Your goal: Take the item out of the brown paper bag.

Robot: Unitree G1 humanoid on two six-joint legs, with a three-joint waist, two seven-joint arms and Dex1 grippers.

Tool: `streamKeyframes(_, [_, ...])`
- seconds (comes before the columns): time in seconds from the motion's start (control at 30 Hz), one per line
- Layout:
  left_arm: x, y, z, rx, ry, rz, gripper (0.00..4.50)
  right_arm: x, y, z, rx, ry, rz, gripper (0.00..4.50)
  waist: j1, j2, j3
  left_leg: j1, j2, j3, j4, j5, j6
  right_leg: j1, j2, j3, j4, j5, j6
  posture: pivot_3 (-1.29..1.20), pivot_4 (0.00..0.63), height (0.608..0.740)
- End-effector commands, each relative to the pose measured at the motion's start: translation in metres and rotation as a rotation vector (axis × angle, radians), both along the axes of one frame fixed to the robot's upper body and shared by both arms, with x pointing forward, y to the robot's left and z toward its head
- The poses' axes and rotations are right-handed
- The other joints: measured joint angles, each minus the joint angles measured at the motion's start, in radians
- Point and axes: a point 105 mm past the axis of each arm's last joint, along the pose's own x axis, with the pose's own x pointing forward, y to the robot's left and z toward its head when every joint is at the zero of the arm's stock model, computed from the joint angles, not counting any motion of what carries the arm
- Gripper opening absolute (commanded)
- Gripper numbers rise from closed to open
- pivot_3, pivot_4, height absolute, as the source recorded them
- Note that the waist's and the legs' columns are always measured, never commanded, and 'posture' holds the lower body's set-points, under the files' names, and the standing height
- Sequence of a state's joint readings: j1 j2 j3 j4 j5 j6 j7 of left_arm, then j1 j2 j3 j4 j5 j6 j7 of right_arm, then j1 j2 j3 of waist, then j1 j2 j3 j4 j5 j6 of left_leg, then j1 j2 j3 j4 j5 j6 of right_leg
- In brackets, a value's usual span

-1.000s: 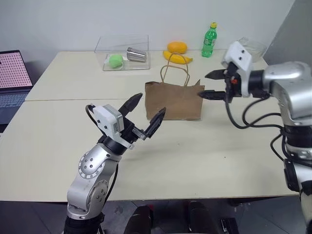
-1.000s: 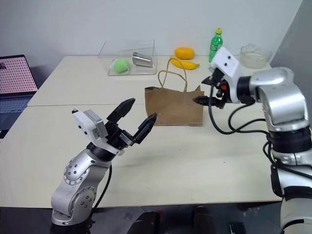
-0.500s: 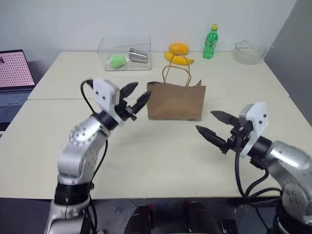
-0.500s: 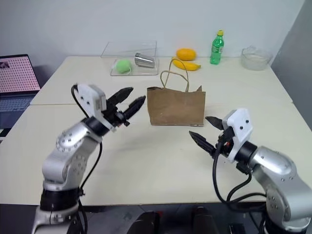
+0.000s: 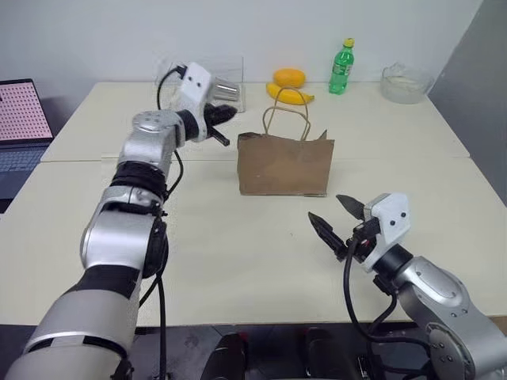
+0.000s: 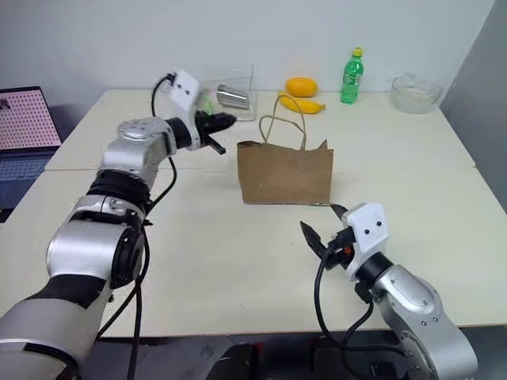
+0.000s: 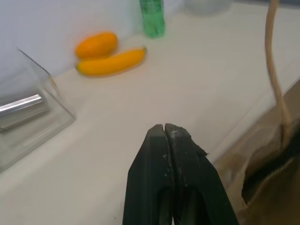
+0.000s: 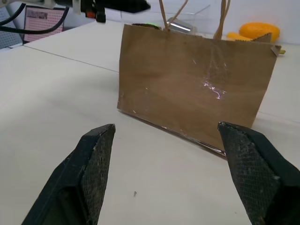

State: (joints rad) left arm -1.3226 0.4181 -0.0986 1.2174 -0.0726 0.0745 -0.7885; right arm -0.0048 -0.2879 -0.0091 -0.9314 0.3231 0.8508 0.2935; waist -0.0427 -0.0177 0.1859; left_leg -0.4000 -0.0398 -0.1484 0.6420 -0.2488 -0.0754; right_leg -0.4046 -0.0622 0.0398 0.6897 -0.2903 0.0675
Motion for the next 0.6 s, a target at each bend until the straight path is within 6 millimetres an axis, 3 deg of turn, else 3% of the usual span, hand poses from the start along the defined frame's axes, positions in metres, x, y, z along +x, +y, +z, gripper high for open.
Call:
streamKeyframes(0.03, [0.002, -0.009, 0.010, 0.033, -0.027, -0.013, 0.02, -0.016, 0.005, 0.026, 0.003, -0.136, 0.004, 3.69, -0.007, -0.001, 0.001, 0.000, 0.000, 0.000, 0.000, 0.000, 0.000, 0.000, 0.000, 0.000, 0.000, 0.000, 0.000, 0.00, 0.150, 0.740])
streamKeyframes(0.13, [-0.004, -0.028, 0.001, 0.069, 0.020, -0.120, 0.02, -0.019, 0.002, 0.024, 0.003, -0.135, 0.000, 3.69, -0.012, -0.002, 0.001, 0.000, 0.000, -0.001, 0.000, 0.000, 0.000, 0.000, 0.000, 0.000, 0.001, 0.000, 0.000, 0.00, 0.150, 0.740])
streamKeyframes(0.27, [-0.019, -0.034, -0.006, 0.125, 0.091, -0.276, 0.02, -0.026, 0.003, 0.019, -0.001, -0.121, 0.032, 3.69, -0.014, -0.002, 0.001, 0.000, 0.000, 0.000, 0.001, 0.000, 0.000, 0.000, 0.000, 0.000, 0.002, 0.000, 0.000, 0.00, 0.150, 0.740])
streamKeyframes(0.6, [-0.067, -0.014, -0.027, 0.304, 0.288, -0.683, 0.02, -0.036, 0.000, 0.012, -0.002, -0.061, 0.083, 3.69, -0.018, -0.002, 0.001, 0.000, 0.001, 0.000, 0.001, 0.000, 0.000, 0.000, 0.000, 0.000, 0.003, 0.000, 0.000, 0.00, 0.150, 0.740])
